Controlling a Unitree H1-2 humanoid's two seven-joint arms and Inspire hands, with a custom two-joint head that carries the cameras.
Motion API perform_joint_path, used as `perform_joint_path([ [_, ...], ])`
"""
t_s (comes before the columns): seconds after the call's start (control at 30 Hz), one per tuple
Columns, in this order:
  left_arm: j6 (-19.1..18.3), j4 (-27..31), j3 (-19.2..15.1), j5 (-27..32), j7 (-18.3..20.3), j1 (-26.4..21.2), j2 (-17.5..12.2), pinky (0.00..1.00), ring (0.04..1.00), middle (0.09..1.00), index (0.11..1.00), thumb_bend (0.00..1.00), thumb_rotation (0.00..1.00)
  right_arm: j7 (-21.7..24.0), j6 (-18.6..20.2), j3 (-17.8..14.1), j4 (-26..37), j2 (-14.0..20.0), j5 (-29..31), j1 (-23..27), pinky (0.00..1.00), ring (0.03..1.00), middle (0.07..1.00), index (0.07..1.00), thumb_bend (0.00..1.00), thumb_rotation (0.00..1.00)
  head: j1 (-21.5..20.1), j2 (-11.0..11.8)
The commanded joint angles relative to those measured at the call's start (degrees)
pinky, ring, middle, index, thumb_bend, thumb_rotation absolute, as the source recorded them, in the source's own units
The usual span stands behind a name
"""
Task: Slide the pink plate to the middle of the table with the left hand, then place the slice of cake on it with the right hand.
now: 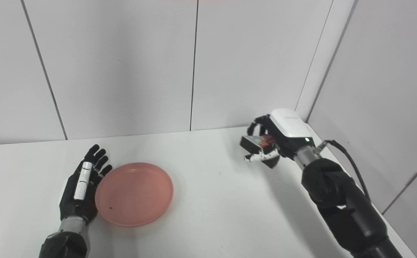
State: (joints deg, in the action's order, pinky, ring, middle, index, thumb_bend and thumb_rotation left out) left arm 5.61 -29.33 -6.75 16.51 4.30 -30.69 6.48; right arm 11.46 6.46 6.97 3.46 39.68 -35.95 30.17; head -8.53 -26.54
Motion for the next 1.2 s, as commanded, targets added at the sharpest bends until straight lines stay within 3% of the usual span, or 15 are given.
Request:
perform_joint_path([
  [0.0,-2.5,-2.5,0.1,-0.3,-0.9,1.4,0.8,0.89,0.923,0.882,0.836,0.79,0.64,1.5,0.9,-0.2,2.7,0.1,-0.6,3.7,0.15,0.210,0.299,0.480,0.53,0.15,0.3,0.0],
  [0.2,-0.7,-4.0,1.0,-2.5,-1.6,1.1,1.4,0.86,0.919,0.879,0.840,0.77,0.68,4.3,-0.1,1.0,2.9,-2.6,-0.2,6.9,0.15,0.206,0.293,0.481,0.53,0.15,4.3,-0.1],
  [0.37,0.8,-6.5,1.0,-3.1,-2.0,0.2,2.5,0.87,0.926,0.902,0.857,0.74,0.69,3.5,-5.1,2.9,-0.5,-5.7,0.9,9.7,0.15,0.212,0.294,0.479,0.52,0.16,8.6,0.1],
  [0.53,2.5,-8.7,1.1,-3.5,-2.2,-0.6,3.4,0.88,0.927,0.897,0.856,0.73,0.68,4.3,-5.5,5.6,-1.1,-10.0,0.7,11.7,0.13,0.187,0.272,0.477,0.52,0.16,11.8,0.1],
  [0.9,5.8,-13.3,0.8,-3.8,-2.0,-2.7,4.5,0.87,0.922,0.883,0.845,0.81,0.68,5.4,-5.6,9.9,-3.4,-16.5,-0.3,12.8,0.13,0.194,0.281,0.475,0.53,0.15,15.5,0.1],
  [1.17,6.9,-14.9,0.6,-4.1,-2.2,-3.5,4.8,0.87,0.916,0.867,0.839,0.86,0.68,4.2,-7.4,12.4,-9.0,-20.3,-2.1,13.7,0.12,0.178,0.268,0.477,0.53,0.15,16.2,0.1],
])
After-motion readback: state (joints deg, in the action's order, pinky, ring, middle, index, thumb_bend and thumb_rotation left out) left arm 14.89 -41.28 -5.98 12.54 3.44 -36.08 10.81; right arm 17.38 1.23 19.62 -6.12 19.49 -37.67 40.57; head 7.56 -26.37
